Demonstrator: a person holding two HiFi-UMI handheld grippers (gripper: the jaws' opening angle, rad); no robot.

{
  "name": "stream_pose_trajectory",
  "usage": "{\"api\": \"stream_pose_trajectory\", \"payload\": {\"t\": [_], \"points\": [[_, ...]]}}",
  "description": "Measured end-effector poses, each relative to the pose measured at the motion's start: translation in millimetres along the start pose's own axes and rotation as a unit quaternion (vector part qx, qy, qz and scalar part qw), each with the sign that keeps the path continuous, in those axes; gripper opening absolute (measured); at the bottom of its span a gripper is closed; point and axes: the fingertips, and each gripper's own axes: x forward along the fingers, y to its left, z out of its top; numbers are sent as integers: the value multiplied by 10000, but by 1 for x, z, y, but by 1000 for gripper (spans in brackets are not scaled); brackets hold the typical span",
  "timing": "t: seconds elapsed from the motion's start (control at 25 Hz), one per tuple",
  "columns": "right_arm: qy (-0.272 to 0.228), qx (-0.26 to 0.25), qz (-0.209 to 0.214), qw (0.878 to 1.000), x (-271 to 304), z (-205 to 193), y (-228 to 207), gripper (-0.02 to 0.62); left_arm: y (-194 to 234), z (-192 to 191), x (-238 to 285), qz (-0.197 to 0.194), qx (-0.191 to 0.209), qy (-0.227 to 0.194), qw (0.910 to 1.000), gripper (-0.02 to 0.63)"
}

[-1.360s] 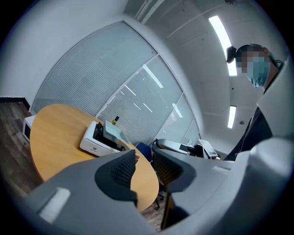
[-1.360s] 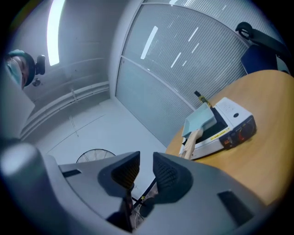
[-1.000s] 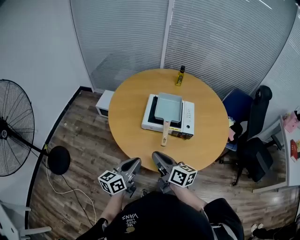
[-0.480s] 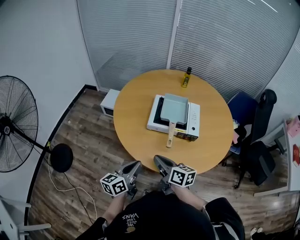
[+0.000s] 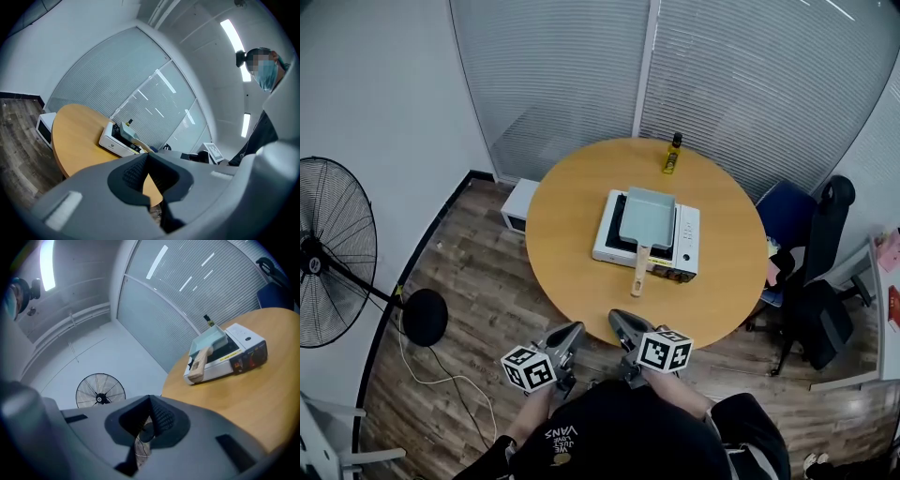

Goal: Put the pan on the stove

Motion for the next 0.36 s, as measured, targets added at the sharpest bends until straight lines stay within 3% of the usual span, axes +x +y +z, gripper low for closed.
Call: {"api": "stream_pose_trajectory", "payload": {"t": [0.36], "points": [[-56,31,30,10000,-5,4,-5,12,-5,-5,5,20,-3,28,10000,9]]}}
